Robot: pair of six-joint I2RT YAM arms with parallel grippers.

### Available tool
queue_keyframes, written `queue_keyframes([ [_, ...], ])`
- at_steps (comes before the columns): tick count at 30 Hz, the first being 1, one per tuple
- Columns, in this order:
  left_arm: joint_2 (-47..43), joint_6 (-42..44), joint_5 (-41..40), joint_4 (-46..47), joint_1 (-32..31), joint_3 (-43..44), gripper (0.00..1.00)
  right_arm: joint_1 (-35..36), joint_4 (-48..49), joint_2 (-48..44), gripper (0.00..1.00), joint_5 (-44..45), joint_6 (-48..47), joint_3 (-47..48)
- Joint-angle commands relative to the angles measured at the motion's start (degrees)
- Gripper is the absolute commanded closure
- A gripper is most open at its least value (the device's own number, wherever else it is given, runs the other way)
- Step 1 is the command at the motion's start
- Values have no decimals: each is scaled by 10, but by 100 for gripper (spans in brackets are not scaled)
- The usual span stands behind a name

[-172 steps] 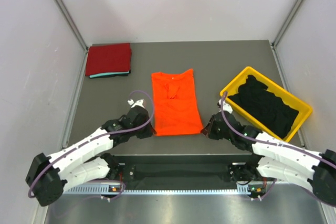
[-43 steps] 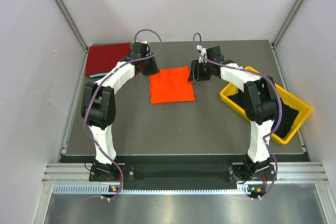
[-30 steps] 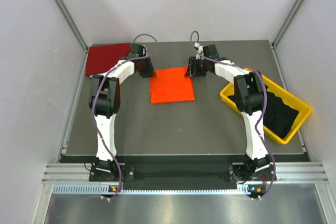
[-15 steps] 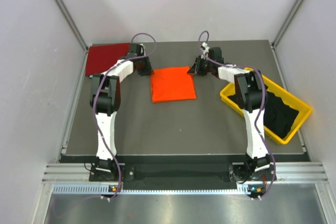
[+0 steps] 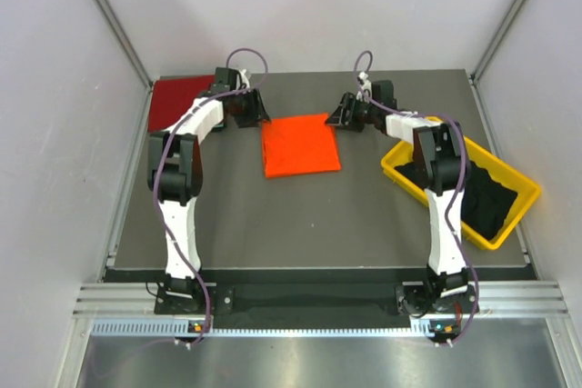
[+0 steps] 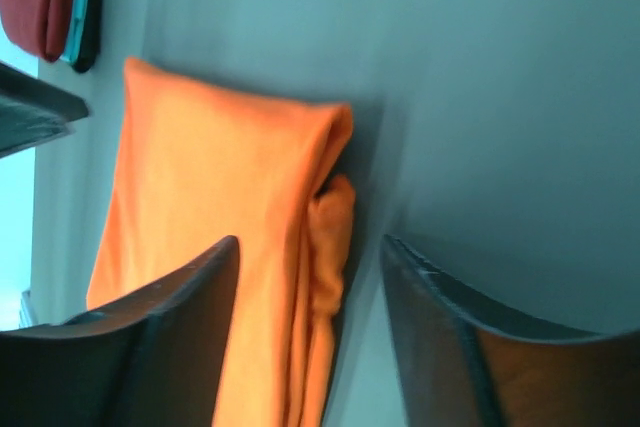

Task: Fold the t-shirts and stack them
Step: Fold the tshirt, then neatly place the folded tshirt to the corner

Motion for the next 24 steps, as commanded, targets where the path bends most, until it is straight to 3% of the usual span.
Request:
queue_keyframes([
  [1,-86,14,67,0,5,-37,47,-6,-33,-66,39,-5,-23,-15],
  [6,-113,2,113,17,5,-129,46,-4,-80,-114,32,2,-47,-53],
  [13,-128,-5,108,56,4,-216,45,0,-92,-184,30,30,-64,-140],
  [24,-86,-14,51,98,3,-230,44,5,-53,-265,30,40,-60,-241],
])
